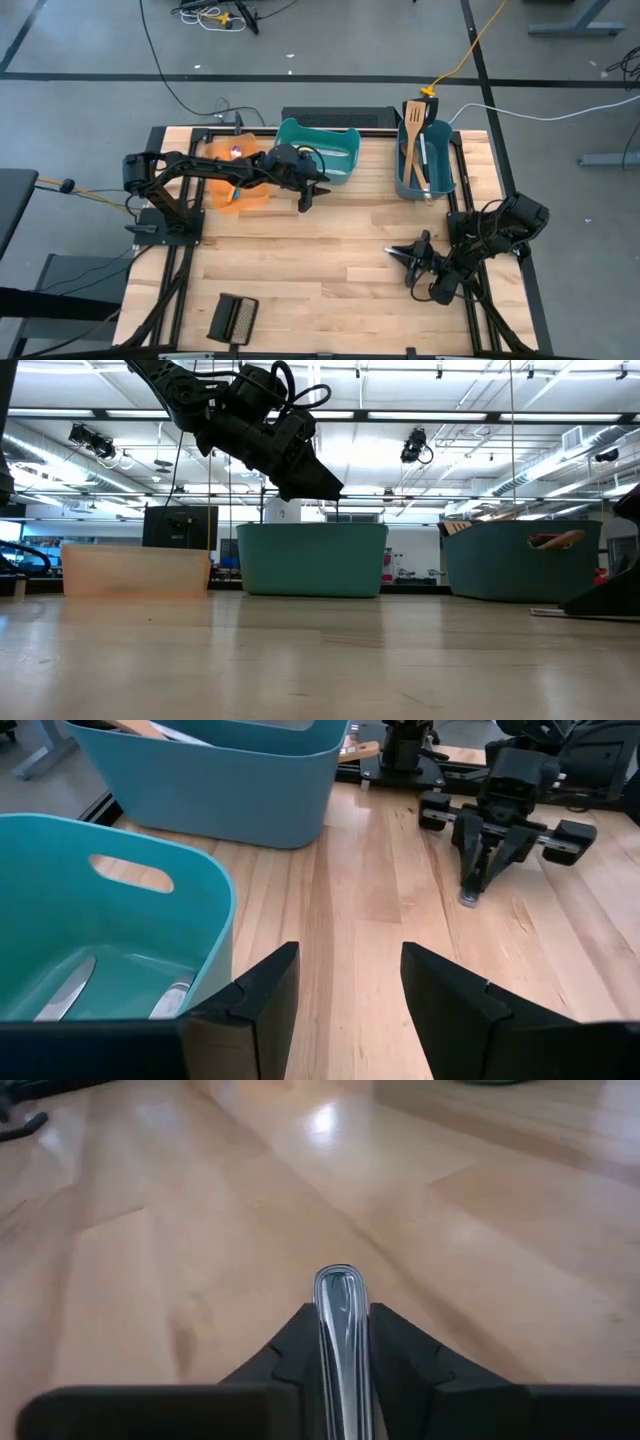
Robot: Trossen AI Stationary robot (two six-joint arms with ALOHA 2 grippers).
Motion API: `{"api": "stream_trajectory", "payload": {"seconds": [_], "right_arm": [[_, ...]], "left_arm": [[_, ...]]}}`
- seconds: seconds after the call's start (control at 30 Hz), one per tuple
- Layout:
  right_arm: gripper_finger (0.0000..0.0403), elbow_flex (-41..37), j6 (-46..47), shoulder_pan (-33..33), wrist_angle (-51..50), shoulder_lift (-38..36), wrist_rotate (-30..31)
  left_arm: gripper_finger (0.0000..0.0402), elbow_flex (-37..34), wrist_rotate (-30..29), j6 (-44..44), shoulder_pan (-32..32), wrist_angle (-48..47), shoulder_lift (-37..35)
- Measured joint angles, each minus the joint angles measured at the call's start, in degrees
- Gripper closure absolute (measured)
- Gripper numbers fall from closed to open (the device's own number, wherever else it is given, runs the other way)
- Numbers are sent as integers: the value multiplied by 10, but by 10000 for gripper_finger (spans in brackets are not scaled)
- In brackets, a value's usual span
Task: Pick & Place Kitchen Items
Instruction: Put the silver knife into the green bin
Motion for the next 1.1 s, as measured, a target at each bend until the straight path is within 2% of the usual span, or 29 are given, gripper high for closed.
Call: {"api": "stream_trajectory", "payload": {"seconds": [0.07, 0.67, 1.1], "right_arm": [[330, -1, 9, 0, -6, 0, 5], [330, -2, 8, 0, -2, -1, 6], [330, -3, -19, -1, -6, -38, -33]], "left_arm": [[220, 0, 0, 0, 0, 0, 0], [220, 0, 0, 3, 0, 1, 0], [220, 0, 0, 3, 0, 1, 0]]}}
